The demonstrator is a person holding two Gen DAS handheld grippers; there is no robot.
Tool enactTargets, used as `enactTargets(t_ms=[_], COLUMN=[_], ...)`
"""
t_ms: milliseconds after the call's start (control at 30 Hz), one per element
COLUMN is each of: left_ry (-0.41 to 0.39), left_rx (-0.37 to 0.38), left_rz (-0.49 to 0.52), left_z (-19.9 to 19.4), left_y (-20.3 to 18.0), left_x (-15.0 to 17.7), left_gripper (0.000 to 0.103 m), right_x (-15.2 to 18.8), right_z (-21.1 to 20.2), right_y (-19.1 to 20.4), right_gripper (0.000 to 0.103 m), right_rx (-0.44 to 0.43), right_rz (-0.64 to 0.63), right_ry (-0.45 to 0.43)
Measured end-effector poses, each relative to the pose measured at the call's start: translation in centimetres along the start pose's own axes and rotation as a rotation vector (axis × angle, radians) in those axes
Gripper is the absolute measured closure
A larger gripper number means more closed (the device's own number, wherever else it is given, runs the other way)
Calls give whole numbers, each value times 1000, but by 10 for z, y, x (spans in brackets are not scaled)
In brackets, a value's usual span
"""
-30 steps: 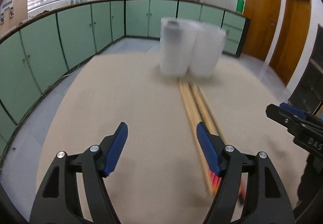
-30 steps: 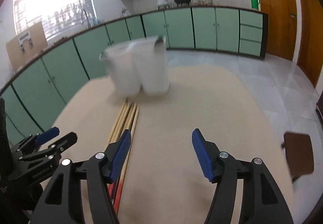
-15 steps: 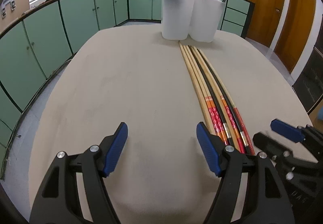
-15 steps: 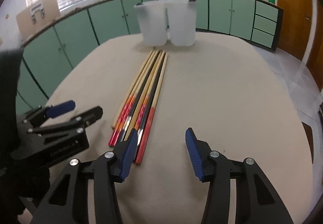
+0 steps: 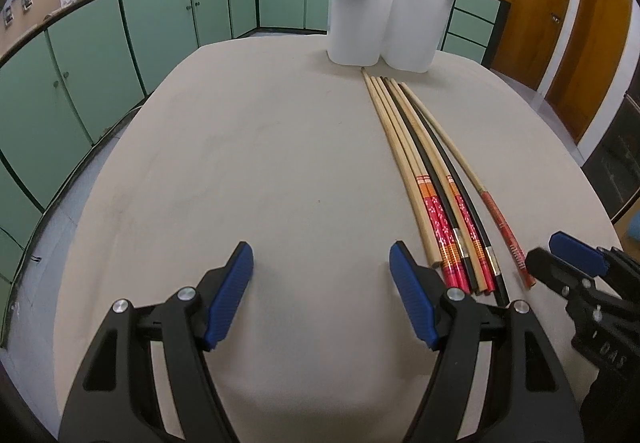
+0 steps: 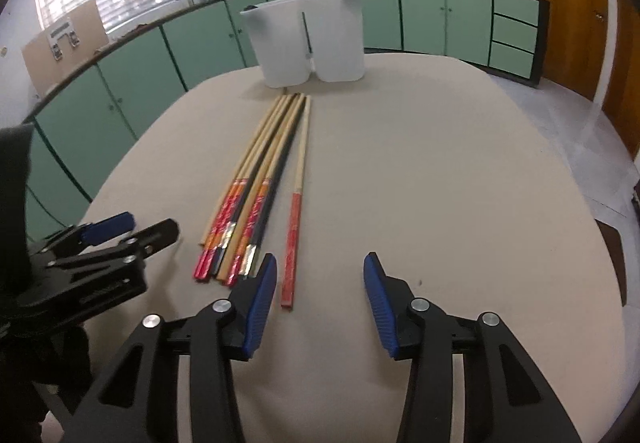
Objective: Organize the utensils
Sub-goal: 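Grasp one red-patterned chopstick with the right tool, then grasp one plain wooden chopstick with the left tool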
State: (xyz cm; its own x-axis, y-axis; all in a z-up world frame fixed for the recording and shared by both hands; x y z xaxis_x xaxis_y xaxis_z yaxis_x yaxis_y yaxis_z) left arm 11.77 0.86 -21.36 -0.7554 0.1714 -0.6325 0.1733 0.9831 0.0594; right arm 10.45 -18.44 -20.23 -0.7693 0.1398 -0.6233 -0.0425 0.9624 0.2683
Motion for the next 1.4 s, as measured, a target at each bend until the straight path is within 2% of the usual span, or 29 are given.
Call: enactTargets(t_ms=[67, 333, 400, 733, 1200, 1267, 1367, 1400], left_ry=[0, 11, 13, 21, 25, 21, 13, 12], left_rx=[-1, 11, 16, 55, 35, 36, 30, 28], left_rz=[2, 33, 46, 87, 70, 65, 57, 57], left_z=[0, 3, 2, 2, 12, 11, 9, 9], left_y=[0, -8, -11, -29, -35, -34, -32, -32], left_x=[0, 0, 0, 1, -9, -8, -8, -8], left_gripper=[34, 32, 32, 32, 32, 38, 55, 58], right_x=[4, 6, 5, 1, -2, -2, -1, 0], right_z=[2, 6, 8, 5, 8, 8, 8, 8], right_y=[3, 15, 14, -3, -9, -9, -8, -8], right_gripper=[69, 84, 95, 97, 97, 97, 95, 95], right_rx=[-6, -4, 2, 29, 26, 27, 32, 35], right_rz=[-10, -58, -55, 4, 26, 22, 13, 10], right_ry=[15, 24, 29, 9, 13, 14, 13, 14])
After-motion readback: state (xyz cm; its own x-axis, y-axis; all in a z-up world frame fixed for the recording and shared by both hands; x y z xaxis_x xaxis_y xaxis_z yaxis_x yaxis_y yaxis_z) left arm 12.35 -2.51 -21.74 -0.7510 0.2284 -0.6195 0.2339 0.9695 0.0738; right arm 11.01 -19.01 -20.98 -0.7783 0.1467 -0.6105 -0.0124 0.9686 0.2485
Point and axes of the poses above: each gripper's, at about its wrist camera, not at the fingertips, and z roughly the way its jaws point, y to its left, x to its underside, the point moved 2 cm from there along z, roughly the way its jaws point, and after that the axes turned 9 degrees about z, right-handed, at the moved point
